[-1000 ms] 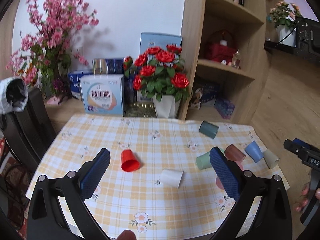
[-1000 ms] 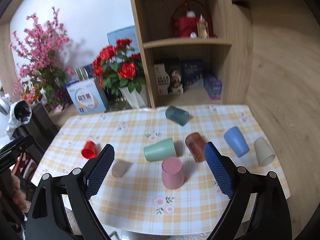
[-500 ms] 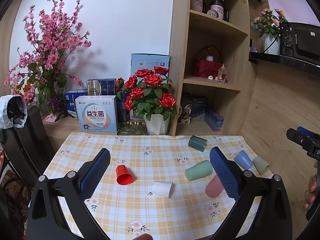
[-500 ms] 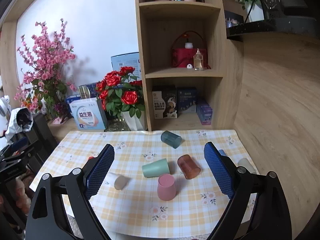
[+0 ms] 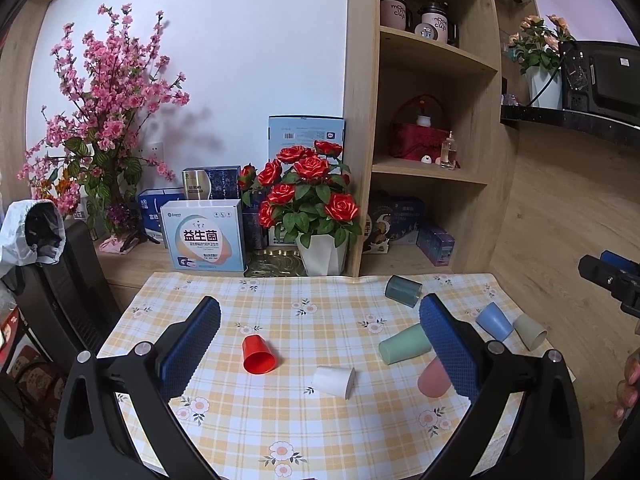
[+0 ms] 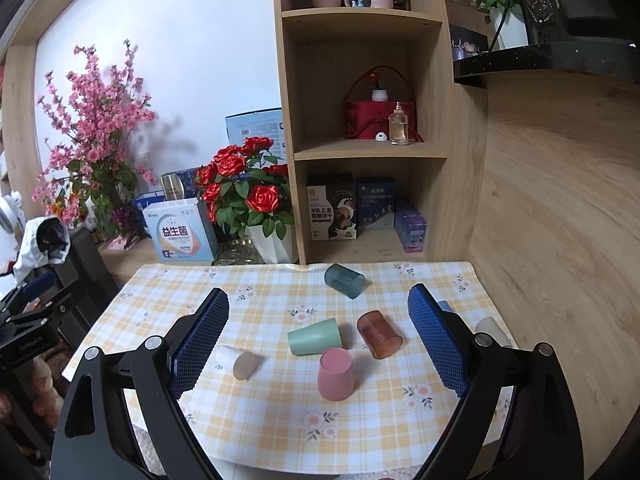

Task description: Flip cup upside down

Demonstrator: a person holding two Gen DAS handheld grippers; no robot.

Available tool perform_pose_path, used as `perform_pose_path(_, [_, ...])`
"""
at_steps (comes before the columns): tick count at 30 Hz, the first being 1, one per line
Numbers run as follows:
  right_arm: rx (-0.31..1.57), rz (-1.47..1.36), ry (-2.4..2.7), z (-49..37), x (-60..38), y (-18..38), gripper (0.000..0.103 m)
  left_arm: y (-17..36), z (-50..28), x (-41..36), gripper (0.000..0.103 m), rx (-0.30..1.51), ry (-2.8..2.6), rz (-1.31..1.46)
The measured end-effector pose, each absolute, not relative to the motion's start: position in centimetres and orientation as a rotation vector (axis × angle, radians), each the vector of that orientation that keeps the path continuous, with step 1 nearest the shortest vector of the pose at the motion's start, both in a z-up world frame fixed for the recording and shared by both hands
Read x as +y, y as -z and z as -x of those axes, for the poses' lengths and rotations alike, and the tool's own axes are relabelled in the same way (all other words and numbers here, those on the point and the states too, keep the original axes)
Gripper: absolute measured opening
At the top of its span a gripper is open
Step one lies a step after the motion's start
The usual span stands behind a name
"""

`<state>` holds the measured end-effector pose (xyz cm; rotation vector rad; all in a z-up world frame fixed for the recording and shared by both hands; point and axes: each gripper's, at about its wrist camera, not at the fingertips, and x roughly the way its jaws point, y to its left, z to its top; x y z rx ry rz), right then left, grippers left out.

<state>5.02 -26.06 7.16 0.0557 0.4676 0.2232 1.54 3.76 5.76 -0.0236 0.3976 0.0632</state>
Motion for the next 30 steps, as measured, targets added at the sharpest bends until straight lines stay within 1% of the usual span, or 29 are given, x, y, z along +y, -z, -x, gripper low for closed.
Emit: perform_pose_path(30, [0.468,-0.067,-0.201,-5.18,-26.67,-7.43,0.088,-6.25,-1.23,3.50,0.097,0.398,-0.071,0.009])
